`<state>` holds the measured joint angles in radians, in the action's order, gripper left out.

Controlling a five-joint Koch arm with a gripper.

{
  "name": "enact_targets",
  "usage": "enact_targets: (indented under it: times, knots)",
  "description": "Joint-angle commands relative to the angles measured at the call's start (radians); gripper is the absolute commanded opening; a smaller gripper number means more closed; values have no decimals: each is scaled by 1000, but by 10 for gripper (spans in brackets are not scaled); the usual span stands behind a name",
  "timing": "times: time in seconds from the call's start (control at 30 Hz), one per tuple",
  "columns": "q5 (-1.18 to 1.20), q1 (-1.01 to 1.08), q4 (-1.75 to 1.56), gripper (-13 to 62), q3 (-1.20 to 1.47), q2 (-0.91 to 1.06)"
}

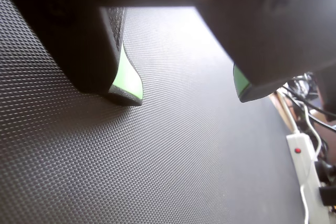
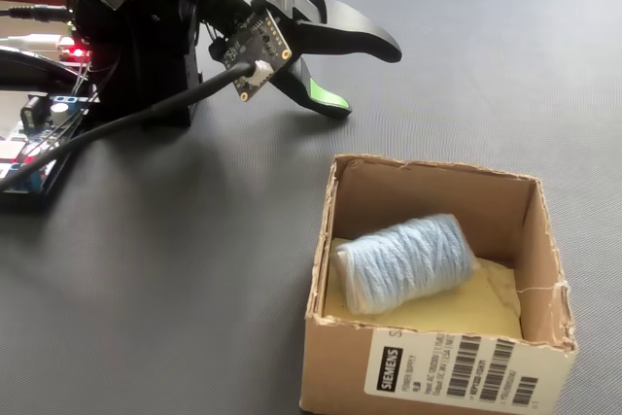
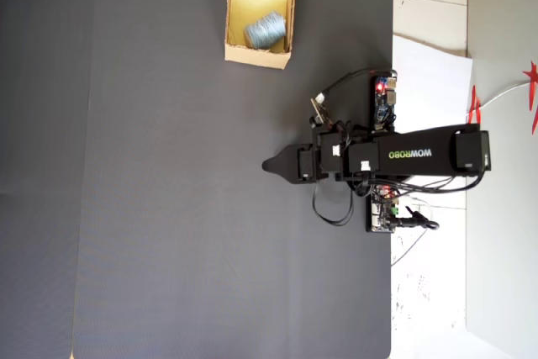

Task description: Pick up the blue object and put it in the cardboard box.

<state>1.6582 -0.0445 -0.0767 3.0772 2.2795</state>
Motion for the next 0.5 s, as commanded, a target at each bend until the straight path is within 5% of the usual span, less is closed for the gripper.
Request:
enact_targets:
  times: [0.0,0.47]
  knots:
    - [28,-8,77,346,41,87]
    - [15,14,123,346,41,87]
